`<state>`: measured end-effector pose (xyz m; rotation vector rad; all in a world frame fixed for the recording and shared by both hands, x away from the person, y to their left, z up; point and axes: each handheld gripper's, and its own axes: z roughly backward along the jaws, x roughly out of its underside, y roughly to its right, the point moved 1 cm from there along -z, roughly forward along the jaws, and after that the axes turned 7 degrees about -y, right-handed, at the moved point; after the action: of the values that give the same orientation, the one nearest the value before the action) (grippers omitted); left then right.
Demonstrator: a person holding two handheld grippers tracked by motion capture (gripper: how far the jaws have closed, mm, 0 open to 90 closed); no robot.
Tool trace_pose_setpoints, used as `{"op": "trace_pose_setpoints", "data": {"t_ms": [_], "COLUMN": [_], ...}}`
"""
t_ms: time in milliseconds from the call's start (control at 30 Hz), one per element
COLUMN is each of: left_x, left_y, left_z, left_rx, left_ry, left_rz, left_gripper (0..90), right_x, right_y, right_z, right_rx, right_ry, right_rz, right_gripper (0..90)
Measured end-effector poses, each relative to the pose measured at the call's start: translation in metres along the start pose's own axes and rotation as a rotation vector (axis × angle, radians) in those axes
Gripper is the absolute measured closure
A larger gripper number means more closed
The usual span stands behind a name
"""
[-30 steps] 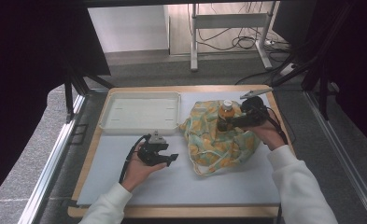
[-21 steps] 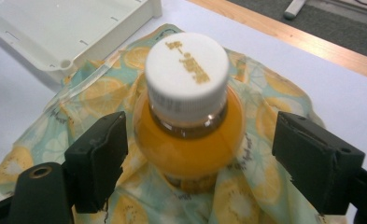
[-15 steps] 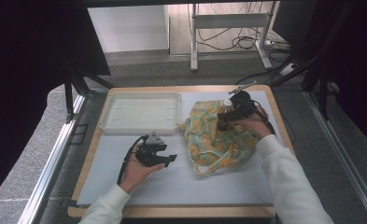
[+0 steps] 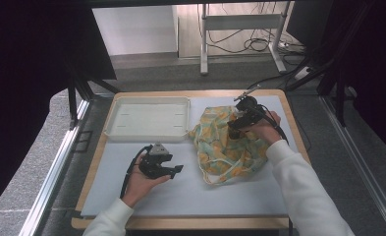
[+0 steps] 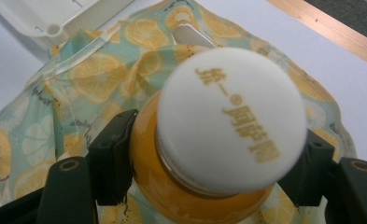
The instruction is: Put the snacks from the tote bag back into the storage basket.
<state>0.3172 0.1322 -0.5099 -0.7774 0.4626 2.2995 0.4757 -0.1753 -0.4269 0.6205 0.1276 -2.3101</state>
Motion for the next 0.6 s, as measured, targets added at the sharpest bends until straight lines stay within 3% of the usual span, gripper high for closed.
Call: {"op": "trace_pose_setpoints", "data": {"t_ms": [167,600], "left_x": [0.002,0.003], "left_y": [0.001,-0.001], "left_z": [0.002,0.000], "left_rx": [-0.006,0.002], "left_ry": [-0.001,-0.004], "left_rz": [-0.003,0.009], "left_gripper": [39.0,39.0], "right_x": [-0.001,-0.009], "right_y": [-0.001,-0.004], "right_z": [0.003,0.039], "right_rx": [-0.008,-0.029], "right_ry": [-0.008,0.087], "right_rz": [0.008,0.016], "right_gripper": [30.4,30.4]}}
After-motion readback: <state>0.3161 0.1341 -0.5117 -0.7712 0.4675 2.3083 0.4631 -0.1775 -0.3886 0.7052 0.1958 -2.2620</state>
